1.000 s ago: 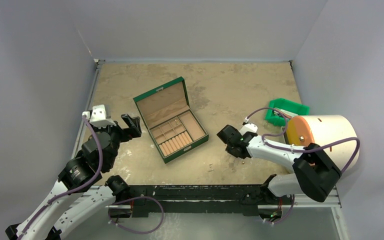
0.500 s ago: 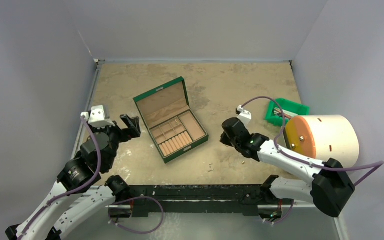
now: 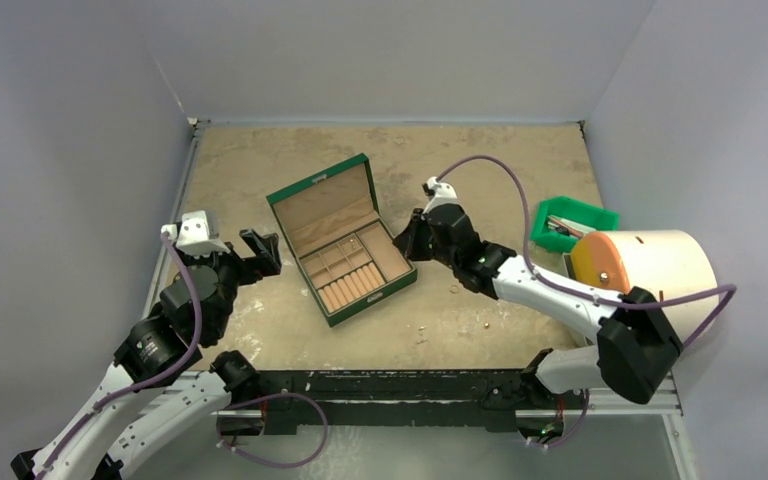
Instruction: Organize the mixed jewelry
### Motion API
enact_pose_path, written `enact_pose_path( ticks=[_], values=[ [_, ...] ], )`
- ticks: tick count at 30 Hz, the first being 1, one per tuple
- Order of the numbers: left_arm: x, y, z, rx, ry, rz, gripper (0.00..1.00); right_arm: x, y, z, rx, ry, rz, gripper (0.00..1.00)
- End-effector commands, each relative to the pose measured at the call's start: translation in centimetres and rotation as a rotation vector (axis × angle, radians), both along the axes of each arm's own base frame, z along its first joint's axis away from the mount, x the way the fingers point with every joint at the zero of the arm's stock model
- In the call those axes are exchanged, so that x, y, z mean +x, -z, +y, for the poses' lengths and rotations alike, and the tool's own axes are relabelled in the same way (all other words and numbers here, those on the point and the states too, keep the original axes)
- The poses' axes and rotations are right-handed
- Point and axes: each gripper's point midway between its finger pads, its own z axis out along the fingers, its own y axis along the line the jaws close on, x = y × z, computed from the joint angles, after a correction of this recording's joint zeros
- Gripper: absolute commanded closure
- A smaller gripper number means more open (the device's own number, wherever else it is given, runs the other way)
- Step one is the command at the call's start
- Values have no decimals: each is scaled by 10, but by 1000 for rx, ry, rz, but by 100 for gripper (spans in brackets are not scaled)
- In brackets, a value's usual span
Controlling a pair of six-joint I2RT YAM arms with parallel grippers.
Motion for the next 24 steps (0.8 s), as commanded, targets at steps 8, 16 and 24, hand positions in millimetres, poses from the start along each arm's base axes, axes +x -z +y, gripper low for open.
enact_pose_path(
  ticks=[8, 16, 24],
  values=[
    [-1, -21, 3, -47, -6, -51, 1, 21, -36, 83, 76, -237, -73, 100],
    [-1, -21, 3, -46, -4, -51, 1, 35, -13, 112, 49, -255, -21, 100],
    [-2, -22, 3, -49, -4, -54, 1, 44, 19, 127, 18, -240, 50, 100]
  ],
)
